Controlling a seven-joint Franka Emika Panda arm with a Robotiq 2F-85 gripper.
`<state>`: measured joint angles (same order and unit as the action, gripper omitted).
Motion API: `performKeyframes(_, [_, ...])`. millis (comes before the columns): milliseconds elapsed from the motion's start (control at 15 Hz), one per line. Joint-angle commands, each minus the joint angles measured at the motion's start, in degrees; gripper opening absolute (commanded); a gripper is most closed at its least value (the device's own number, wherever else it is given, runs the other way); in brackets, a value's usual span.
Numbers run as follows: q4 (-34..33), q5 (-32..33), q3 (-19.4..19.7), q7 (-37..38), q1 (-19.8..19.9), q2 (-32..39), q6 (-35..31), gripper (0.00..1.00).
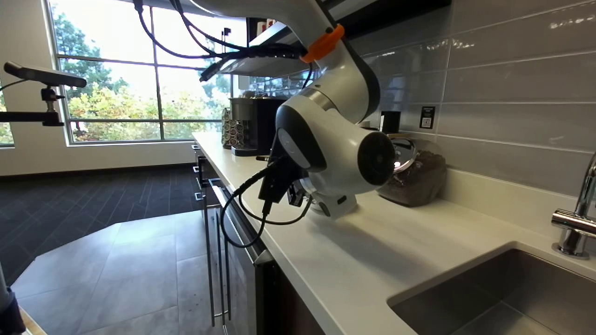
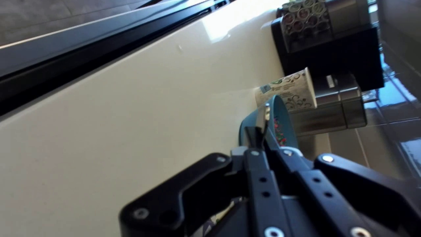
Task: Put some of the contents of the blue blow onto the white plate using the silver spoon
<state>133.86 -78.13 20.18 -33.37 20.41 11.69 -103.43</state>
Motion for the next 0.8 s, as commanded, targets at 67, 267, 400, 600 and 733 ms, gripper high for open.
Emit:
performKeyframes(67, [2.3, 5.3, -1.6, 9.3, -4.8, -6.1, -15.5, 0.01])
performKeyframes(267, [1.9, 12.1, -3.7, 15.9, -7.0, -8.1, -22.0, 0.01])
performKeyframes(400, [2.0, 17.7, -5.1, 21.1, -8.2, -9.3, -26.1, 0.01])
performKeyframes(600, [1.6, 27.4, -6.9, 29.7, -9.5, -10.1, -30.7, 0.01])
performKeyframes(733, [1.5, 33.5, -7.6, 34.6, -9.9, -10.6, -31.9, 0.01])
